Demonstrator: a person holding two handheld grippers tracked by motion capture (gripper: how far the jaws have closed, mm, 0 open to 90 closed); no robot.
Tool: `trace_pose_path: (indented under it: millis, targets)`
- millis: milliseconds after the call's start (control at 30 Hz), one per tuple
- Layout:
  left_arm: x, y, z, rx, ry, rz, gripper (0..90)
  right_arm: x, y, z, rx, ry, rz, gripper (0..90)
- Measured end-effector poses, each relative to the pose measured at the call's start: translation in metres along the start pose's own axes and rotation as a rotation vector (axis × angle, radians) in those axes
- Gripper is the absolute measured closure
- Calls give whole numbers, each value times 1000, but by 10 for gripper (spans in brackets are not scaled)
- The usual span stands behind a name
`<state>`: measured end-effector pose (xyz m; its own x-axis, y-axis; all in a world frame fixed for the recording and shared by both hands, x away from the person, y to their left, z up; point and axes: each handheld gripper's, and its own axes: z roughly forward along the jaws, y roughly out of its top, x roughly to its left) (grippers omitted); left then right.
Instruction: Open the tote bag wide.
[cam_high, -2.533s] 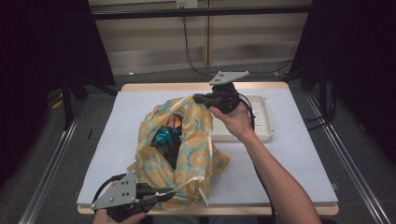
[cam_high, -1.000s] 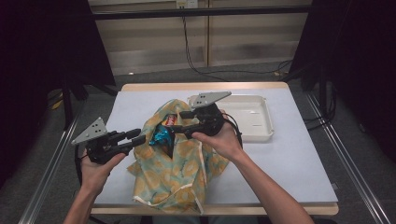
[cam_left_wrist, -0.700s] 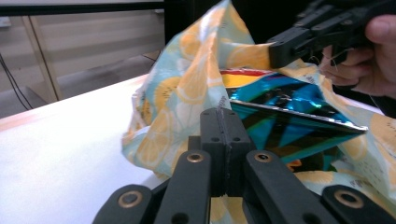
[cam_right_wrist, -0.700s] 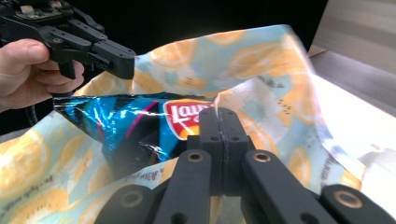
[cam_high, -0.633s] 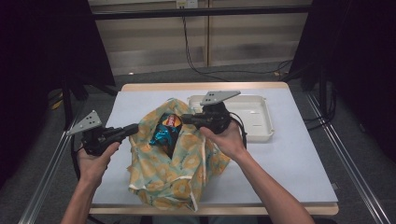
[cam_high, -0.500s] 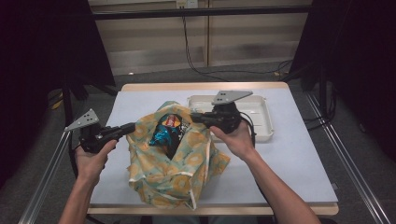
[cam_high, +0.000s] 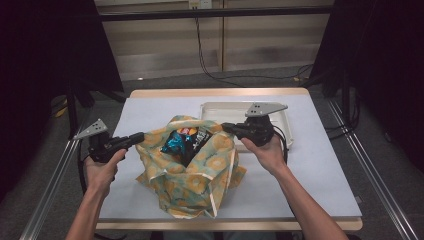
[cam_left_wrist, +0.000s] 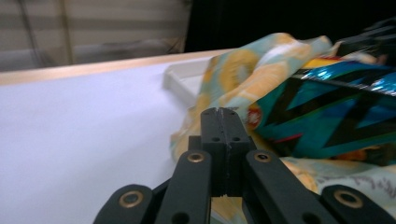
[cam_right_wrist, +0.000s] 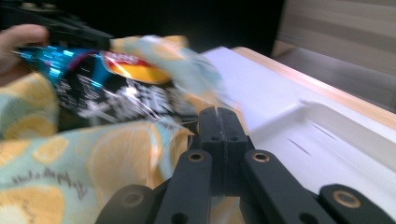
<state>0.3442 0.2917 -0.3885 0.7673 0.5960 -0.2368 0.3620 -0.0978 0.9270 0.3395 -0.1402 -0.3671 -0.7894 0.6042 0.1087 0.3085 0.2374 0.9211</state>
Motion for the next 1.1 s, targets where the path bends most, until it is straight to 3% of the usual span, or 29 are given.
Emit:
trace_pose_path:
  millis: [100, 133, 167, 200, 233, 300, 433, 467, 533, 600, 667, 767, 833, 900, 1000, 1100]
  targets:
    - [-5, 10, 4, -3, 9, 29, 805, 9, 12, 7, -25, 12, -42, 900]
    - [-7, 13, 8, 7, 36, 41, 592, 14, 19, 13, -25, 4, -78, 876]
    - [-8, 15, 11, 21, 54, 53, 592, 14, 19, 13, -25, 4, -78, 876]
    - [-9, 18, 14, 41, 52, 59, 519, 16, 21, 15, -22, 5, -80, 827]
    - [-8, 20, 18, 50, 42, 90, 520, 16, 23, 18, -22, 30, -73, 792]
    - [-7, 24, 24, 67, 42, 84, 471, 19, 25, 23, -21, 31, -73, 770]
    - [-3, 23, 43, 140, 35, 123, 489, 15, 24, 34, 11, 36, -60, 777]
    - [-4, 24, 47, 140, 7, 139, 550, 15, 24, 36, 18, 34, -64, 789]
    - [-3, 26, 51, 111, -37, 125, 736, 12, 24, 37, 22, 30, -58, 850]
    - [3, 30, 55, 88, -23, 105, 878, 9, 25, 36, -2, 28, -42, 879]
    - [11, 33, 58, 59, 5, 57, 899, 7, 27, 36, -20, 26, -30, 883]
    - [22, 35, 65, 68, 50, 33, 900, 4, 28, 38, -17, 2, -22, 821]
    - [28, 34, 70, 64, 55, 4, 900, 1, 28, 40, -13, -7, -23, 810]
    - [32, 31, 77, 96, 85, -2, 900, -1, 27, 43, -9, -19, -23, 805]
    - [37, 22, 88, 147, 91, -21, 900, -6, 24, 47, 5, -28, -11, 900]
    - [39, 14, 94, 200, 104, -24, 900, -11, 20, 50, 23, -49, -7, 900]
